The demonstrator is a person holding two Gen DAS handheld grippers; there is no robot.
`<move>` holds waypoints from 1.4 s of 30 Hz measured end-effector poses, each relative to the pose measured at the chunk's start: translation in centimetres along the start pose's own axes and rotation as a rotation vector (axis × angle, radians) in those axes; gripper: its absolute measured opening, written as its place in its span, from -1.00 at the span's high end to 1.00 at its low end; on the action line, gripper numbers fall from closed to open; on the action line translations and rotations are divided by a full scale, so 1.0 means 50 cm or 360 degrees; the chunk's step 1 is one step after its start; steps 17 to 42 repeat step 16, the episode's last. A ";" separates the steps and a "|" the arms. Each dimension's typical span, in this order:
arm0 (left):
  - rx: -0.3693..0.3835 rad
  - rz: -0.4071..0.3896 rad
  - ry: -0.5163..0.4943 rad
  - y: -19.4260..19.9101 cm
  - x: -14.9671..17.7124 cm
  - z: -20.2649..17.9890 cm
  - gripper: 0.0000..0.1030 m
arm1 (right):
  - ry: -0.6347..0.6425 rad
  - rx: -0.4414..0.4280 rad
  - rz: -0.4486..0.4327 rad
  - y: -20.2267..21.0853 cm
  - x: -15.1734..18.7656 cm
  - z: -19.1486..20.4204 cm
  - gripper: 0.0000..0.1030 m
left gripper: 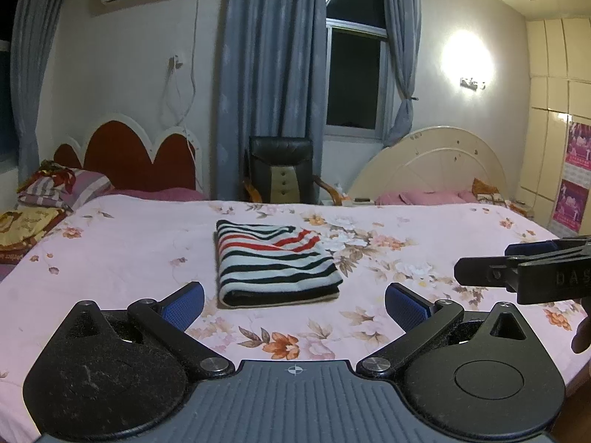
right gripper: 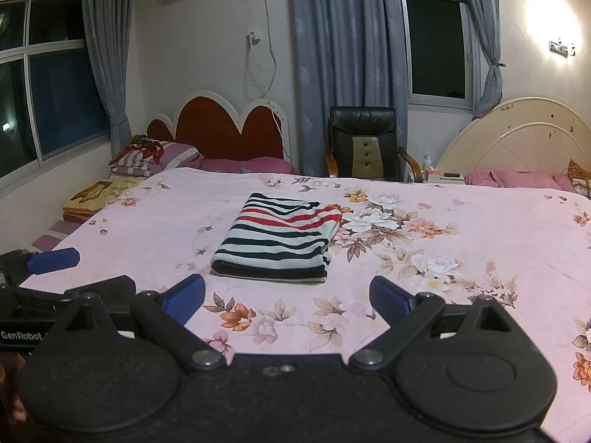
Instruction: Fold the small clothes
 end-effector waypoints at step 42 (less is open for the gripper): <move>0.0008 -0.0008 -0.0013 -0.005 -0.003 -0.004 -1.00 | 0.0028 -0.0012 0.0005 -0.001 -0.003 0.003 -0.85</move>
Point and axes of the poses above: each gripper's, at about its wrist camera, not at the fingertips, and y roughly against the way its jaws point, z to its left, x to its underside, the point moved 1 cm from there along -y, roughly the way its jaws point, and after that the axes turned 12 degrees about z, right-handed, at the moved point
